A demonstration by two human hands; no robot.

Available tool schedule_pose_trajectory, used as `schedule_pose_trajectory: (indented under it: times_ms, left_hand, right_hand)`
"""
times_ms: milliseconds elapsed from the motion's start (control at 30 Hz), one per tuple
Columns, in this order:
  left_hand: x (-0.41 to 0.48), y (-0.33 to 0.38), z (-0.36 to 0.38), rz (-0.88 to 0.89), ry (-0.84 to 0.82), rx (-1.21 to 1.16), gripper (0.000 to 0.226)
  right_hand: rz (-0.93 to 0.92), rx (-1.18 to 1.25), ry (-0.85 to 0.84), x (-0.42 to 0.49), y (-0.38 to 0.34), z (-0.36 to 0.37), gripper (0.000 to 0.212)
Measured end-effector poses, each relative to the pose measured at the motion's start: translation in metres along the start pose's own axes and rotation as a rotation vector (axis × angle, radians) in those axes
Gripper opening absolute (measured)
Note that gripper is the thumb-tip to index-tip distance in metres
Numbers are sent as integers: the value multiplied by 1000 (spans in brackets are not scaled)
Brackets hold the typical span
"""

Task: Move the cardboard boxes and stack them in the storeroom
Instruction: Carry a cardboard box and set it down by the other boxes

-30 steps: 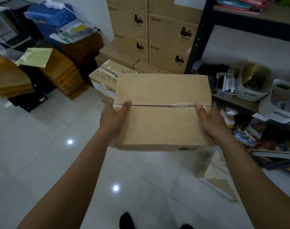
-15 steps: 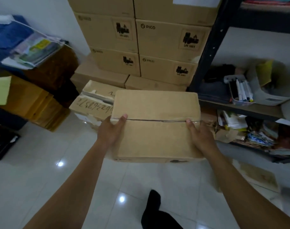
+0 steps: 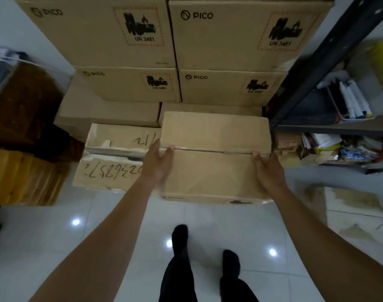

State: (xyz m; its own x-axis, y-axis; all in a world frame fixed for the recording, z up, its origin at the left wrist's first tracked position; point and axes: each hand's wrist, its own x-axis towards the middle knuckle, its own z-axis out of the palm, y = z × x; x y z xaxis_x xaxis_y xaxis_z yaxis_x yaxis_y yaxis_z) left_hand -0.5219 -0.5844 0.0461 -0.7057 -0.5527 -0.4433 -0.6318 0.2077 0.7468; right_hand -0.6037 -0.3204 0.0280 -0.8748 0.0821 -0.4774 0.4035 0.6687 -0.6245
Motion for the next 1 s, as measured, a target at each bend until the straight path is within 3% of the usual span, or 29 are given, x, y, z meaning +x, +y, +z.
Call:
schedule_pose_trajectory:
  times_ms: [300,667,733,833,1000]
  left_hand:
    - [31,-22,6,45,-32,2,57]
    - [27,-17,7,-17,30,45,57]
    - [23,-13,3,-4,33,32,63]
    - [11,-2,-3,14,46,13,55]
    - [-21,13,-20,62,98,36,65]
  right_hand:
    - [45,19,99,-1,9,34,58]
    - [80,-95,-6,2,-1,22,65]
    - [27,-168,26,1,-8,18,66]
    - [-74,-281,26,-4,-24,14,71]
    - [-264,-383,-108,-26,-65,10,68]
